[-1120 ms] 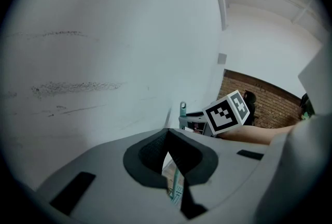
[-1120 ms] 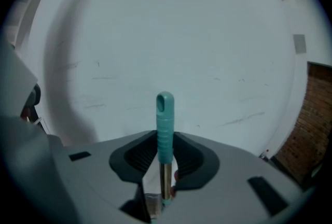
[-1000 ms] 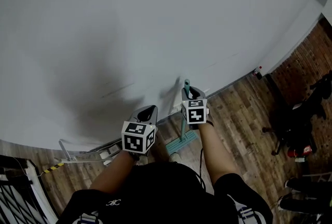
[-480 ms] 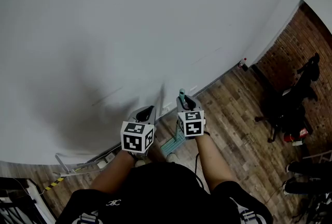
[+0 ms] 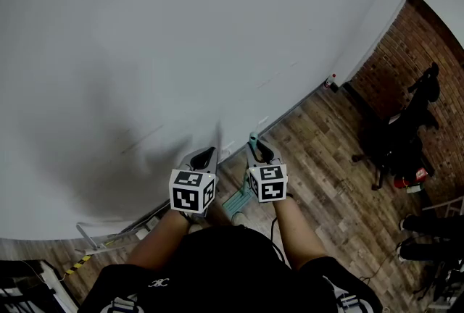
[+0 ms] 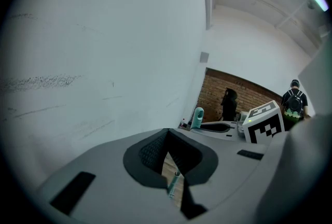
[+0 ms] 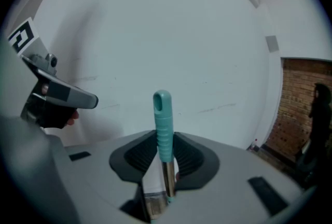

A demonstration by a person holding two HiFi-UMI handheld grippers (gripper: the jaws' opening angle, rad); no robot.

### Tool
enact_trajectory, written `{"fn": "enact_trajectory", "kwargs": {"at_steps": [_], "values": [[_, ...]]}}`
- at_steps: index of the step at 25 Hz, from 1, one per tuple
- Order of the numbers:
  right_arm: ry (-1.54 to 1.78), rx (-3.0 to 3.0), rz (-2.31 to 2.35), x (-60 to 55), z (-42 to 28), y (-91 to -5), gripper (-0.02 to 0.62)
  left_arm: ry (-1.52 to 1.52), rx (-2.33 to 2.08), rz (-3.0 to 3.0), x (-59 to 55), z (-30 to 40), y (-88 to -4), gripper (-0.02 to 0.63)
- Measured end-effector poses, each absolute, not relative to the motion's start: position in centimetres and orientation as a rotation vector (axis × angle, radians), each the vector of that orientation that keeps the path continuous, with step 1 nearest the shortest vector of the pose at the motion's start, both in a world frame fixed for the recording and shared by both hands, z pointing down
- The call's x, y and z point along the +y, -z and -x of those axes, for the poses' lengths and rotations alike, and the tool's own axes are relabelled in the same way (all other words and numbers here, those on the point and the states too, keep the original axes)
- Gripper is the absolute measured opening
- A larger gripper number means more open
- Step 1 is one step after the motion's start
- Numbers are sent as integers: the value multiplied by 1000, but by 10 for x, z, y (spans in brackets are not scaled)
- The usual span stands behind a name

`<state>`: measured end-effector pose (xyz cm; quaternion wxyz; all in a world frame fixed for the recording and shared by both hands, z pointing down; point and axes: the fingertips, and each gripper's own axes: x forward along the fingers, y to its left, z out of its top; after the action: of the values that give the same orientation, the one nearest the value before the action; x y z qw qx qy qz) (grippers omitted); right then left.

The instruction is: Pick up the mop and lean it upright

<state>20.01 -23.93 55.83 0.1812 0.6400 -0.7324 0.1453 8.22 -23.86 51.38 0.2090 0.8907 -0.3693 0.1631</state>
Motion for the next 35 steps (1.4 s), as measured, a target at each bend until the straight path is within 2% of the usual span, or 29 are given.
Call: {"fn": "enact_trajectory", "kwargs": {"at_steps": [23, 35], "values": [[-445, -2129, -1764, -245, -192, -561, 112, -493, -1090, -2494, -234, -78, -513, -3], [-443, -2190, -1649, -290, -170, -576, 112, -478, -1270, -2389, -237, -41, -515, -3]]}}
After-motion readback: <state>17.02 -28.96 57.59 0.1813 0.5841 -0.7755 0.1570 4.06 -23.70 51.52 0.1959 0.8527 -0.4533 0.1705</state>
